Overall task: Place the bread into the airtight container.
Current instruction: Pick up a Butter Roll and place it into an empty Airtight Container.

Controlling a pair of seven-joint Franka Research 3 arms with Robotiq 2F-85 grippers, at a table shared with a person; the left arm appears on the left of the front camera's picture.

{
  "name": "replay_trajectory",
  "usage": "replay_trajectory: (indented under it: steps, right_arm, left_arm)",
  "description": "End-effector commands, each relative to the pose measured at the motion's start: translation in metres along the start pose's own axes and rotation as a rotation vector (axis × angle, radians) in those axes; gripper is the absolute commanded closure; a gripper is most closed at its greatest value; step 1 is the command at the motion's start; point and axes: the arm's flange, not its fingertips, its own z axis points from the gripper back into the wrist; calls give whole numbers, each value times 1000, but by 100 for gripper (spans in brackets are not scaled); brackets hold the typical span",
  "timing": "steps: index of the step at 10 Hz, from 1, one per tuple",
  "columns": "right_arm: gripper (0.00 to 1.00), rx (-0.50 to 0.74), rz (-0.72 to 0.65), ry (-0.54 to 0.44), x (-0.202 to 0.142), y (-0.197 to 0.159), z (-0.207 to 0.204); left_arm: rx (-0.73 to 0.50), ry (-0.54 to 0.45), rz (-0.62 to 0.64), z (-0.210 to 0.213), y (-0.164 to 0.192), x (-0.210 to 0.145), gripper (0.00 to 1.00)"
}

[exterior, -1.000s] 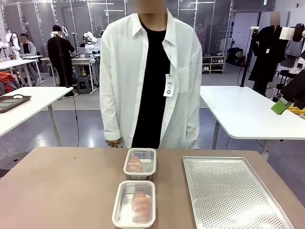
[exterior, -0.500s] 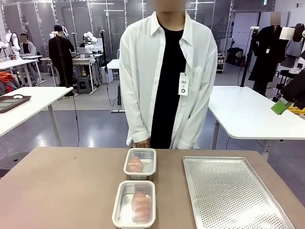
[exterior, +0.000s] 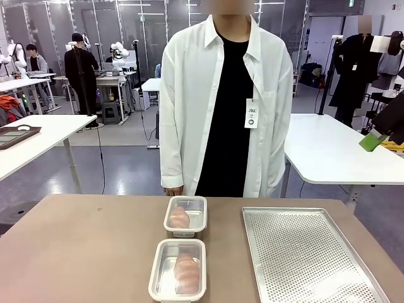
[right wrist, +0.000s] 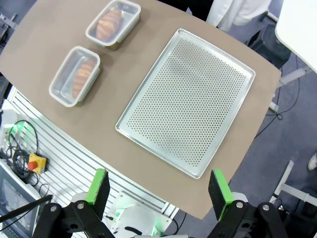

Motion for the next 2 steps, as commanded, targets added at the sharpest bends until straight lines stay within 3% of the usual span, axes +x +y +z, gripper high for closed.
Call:
replay_trajectory:
  steps: [1,2]
  right_arm:
    - [0,2,0,4,-2,1,2]
    - [0,2,0,4,-2,1,2]
  left_arm:
    - [-7,-1,-18,1,0,0,0]
    - [-7,-1,-18,1,0,0,0]
